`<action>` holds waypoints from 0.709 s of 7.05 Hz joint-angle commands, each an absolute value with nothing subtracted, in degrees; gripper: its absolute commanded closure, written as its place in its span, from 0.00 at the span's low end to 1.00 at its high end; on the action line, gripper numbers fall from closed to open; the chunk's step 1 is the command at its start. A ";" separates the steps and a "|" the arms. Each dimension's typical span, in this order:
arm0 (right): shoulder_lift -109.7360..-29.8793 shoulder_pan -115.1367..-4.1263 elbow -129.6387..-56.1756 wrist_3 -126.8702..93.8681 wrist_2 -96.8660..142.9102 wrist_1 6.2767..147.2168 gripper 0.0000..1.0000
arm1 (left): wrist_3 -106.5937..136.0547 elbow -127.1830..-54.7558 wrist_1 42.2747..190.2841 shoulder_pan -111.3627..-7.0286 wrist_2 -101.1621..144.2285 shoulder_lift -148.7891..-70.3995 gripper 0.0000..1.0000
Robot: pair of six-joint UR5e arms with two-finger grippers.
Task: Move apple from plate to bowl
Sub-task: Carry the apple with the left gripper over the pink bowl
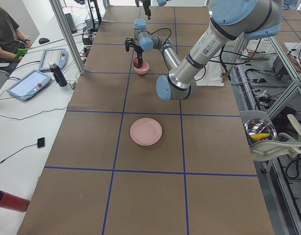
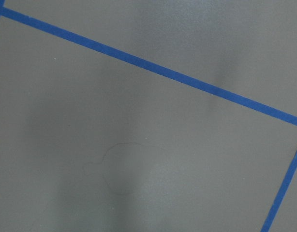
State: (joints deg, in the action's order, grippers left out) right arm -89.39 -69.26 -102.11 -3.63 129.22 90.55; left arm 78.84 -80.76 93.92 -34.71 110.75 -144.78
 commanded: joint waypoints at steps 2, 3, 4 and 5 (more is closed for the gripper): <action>-89.47 -69.26 -102.04 -3.52 129.29 90.62 0.00 | 79.80 -78.05 93.87 -31.64 107.67 -146.16 1.00; -89.56 -69.26 -102.04 -3.52 129.29 90.62 0.00 | 79.80 -76.83 94.13 -31.38 107.67 -146.25 1.00; -89.65 -69.26 -101.95 -3.52 129.20 90.62 0.00 | 79.80 -76.56 94.48 -30.85 107.06 -146.25 0.94; -89.65 -69.26 -101.95 -3.52 129.20 90.70 0.00 | 79.63 -76.29 94.66 -30.85 106.96 -146.16 0.83</action>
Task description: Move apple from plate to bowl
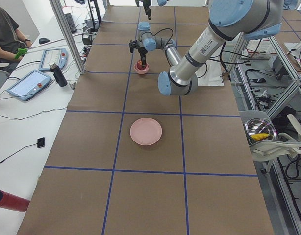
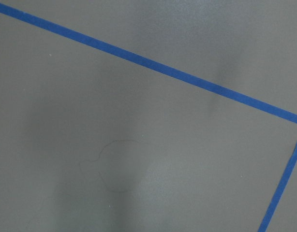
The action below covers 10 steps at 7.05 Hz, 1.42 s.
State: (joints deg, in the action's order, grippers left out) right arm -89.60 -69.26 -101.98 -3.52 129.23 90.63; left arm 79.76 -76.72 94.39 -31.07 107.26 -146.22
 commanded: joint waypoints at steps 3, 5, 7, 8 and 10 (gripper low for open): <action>-89.56 -69.26 -102.04 -3.60 129.29 90.70 0.00 | 79.63 -75.85 94.75 -30.85 106.96 -145.99 0.03; -89.47 -69.26 -102.13 -3.60 129.29 90.70 0.00 | 79.54 -77.33 94.66 -31.28 106.96 -145.72 0.02; -89.12 -69.26 -101.95 -3.60 129.29 90.70 0.00 | 73.36 -95.51 94.22 -32.86 107.49 -128.35 0.02; -89.21 -69.26 -102.04 -3.60 129.29 90.70 0.00 | 64.25 -103.28 94.31 -34.87 107.49 -119.62 0.02; -89.82 -70.48 -102.22 -3.60 129.37 90.62 0.00 | 45.73 -108.10 95.01 -45.98 114.03 -105.70 0.02</action>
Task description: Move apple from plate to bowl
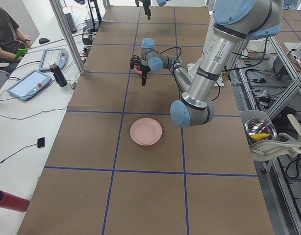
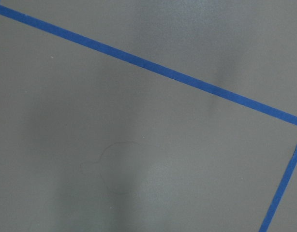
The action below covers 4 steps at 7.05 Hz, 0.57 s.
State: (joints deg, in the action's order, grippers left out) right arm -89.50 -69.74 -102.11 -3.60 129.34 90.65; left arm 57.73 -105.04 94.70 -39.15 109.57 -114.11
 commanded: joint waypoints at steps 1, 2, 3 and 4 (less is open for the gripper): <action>-90.96 -72.32 -102.13 -3.60 129.37 90.62 0.00 | 31.96 -107.93 95.10 -53.97 118.61 -100.51 0.02; -92.62 -73.73 -102.39 -3.43 129.29 90.09 0.00 | 23.29 -107.15 95.18 -59.45 120.31 -96.89 0.02; -93.07 -74.96 -102.22 -1.86 129.37 90.09 0.00 | 13.55 -103.57 95.27 -65.94 120.67 -95.64 0.02; -93.69 -75.67 -102.13 0.76 129.37 90.09 0.00 | 4.75 -97.62 95.97 -72.62 126.68 -95.63 0.02</action>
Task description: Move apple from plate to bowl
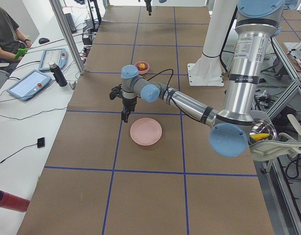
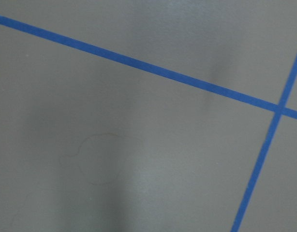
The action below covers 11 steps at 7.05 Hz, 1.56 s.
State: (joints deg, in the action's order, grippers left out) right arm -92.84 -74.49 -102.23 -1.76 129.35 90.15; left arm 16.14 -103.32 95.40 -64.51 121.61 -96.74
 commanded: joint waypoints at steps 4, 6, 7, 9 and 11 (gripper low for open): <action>-93.96 -76.90 -101.00 0.88 129.73 90.00 0.00 | 3.16 -87.65 117.40 -82.35 133.42 -85.35 0.02; -93.87 -76.90 -100.81 0.97 129.38 90.00 0.00 | 17.80 -90.33 117.33 -82.27 131.85 -84.48 0.02; -93.43 -76.82 -99.59 0.97 129.20 90.00 0.00 | 17.84 -94.18 116.72 -82.35 132.18 -83.16 0.02; -93.25 -76.90 -98.44 1.05 129.02 90.09 0.00 | 17.84 -96.06 115.05 -82.18 132.10 -82.45 0.02; -93.08 -77.08 -98.09 0.97 129.02 90.00 0.00 | 18.19 -97.98 114.88 -82.35 132.10 -80.34 0.02</action>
